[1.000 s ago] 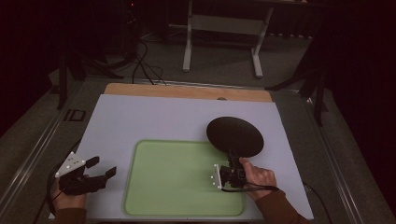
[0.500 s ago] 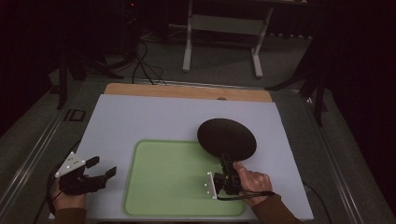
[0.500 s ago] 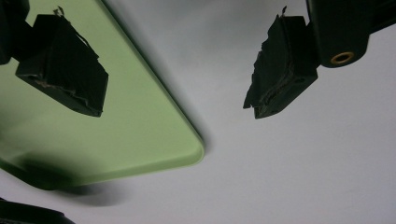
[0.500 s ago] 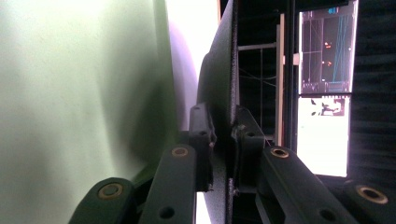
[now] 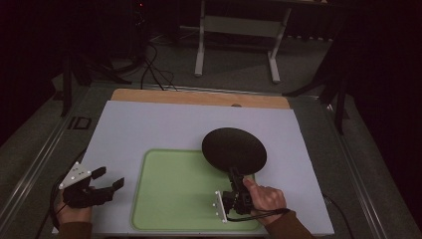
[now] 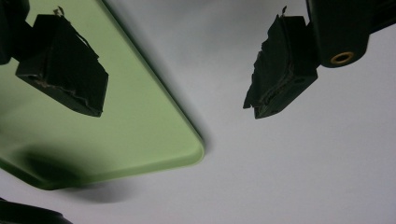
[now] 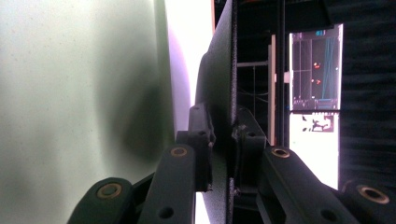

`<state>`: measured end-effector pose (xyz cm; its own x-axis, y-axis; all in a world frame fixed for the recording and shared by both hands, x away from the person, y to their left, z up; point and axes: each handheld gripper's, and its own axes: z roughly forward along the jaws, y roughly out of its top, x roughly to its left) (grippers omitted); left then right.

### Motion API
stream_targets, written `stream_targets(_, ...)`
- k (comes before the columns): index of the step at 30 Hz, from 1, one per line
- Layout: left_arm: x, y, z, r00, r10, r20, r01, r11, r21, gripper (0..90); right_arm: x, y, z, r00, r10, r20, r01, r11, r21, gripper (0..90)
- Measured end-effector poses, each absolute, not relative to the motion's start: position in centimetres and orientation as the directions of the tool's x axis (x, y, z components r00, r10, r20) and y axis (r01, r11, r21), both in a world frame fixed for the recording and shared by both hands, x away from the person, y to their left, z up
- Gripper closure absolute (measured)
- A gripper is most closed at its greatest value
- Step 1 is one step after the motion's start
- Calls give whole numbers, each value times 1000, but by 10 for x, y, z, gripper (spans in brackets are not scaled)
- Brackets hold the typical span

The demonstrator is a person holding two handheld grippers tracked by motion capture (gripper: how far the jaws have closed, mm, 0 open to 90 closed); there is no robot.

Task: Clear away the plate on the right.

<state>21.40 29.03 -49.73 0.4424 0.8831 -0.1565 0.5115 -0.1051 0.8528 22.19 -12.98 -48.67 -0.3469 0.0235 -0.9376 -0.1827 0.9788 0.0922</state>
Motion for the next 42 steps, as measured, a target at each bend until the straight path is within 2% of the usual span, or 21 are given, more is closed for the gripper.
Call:
stream_targets(21, 214, 291, -497, 441, 883, -158, 510, -102, 854, 189, 198, -117, -486, -349, 4, -937, -249, 964, 97, 785)
stream_targets(42, 214, 291, -497, 442, 883, -157, 509, -103, 854, 190, 179, -90, -504, -388, -21, -921, -322, 940, 114, 774)
